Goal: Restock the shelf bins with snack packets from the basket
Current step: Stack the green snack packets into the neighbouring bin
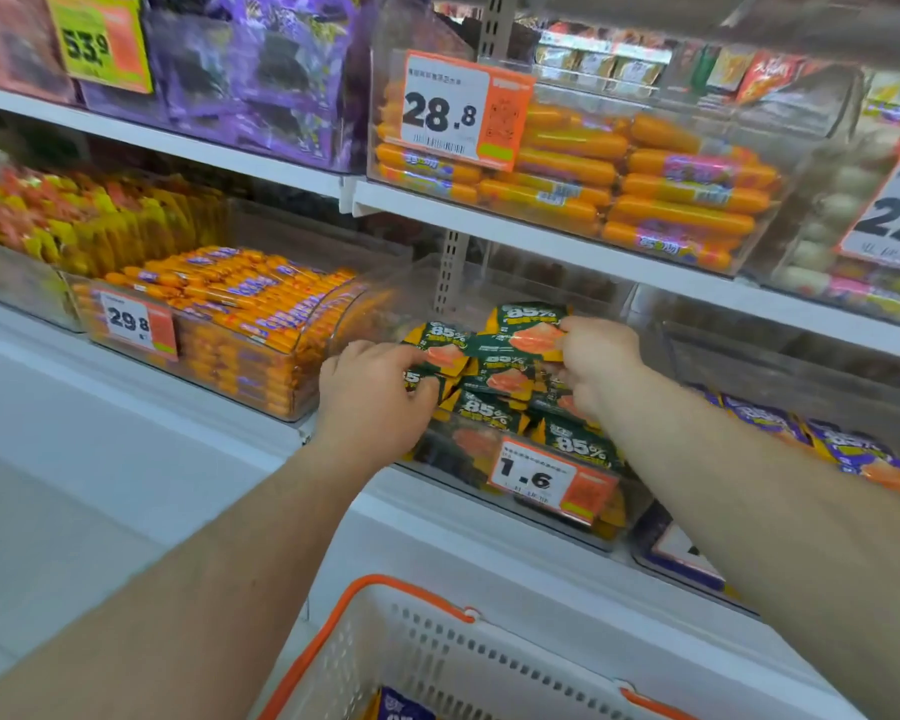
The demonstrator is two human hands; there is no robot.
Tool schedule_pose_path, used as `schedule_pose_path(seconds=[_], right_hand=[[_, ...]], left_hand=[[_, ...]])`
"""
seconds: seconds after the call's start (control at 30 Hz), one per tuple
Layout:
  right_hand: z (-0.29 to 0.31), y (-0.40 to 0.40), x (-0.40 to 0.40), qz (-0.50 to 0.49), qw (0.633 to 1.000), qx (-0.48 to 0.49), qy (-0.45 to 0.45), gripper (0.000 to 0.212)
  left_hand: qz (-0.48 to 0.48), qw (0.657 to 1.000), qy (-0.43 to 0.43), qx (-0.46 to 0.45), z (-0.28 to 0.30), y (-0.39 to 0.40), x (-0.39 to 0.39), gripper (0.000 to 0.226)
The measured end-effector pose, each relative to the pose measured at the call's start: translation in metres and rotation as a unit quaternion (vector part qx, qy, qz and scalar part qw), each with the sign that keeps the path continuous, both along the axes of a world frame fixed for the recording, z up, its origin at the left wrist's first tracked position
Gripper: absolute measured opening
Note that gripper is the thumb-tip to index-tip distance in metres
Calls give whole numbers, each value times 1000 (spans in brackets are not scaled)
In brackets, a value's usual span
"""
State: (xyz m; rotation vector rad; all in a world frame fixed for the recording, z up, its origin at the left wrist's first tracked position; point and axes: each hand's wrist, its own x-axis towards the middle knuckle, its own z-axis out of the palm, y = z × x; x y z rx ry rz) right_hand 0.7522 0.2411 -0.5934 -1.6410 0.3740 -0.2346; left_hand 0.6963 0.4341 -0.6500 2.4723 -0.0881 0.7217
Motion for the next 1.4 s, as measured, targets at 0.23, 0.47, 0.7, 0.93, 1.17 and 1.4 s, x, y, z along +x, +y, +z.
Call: schedule_pose_path(seconds=[0.23,0.47,0.7,0.93,1.17,1.4], right_hand=[[-23,0,44,71,981,-155,91,24],[-48,-2,63,98,906,-388,138,49],[-61,-1,68,116,859,-466,178,56],[-50,-1,58,115,855,-476,172,56],[-30,8,-5,8,819,-536,-203,16],[-117,9,-104,66,767,-442,-461,13]], left_hand=[[-46,994,40,86,-29,2,17,57],[-43,995,32,80,-30,-2,17,62],[-38,995,47,77,-31,-5,17,55],[-32,996,59,60,-22,-12,13,31],[-151,971,-182,31,-17,-30,-15,13],[-313,793,417,317,-68,-51,-53,35]])
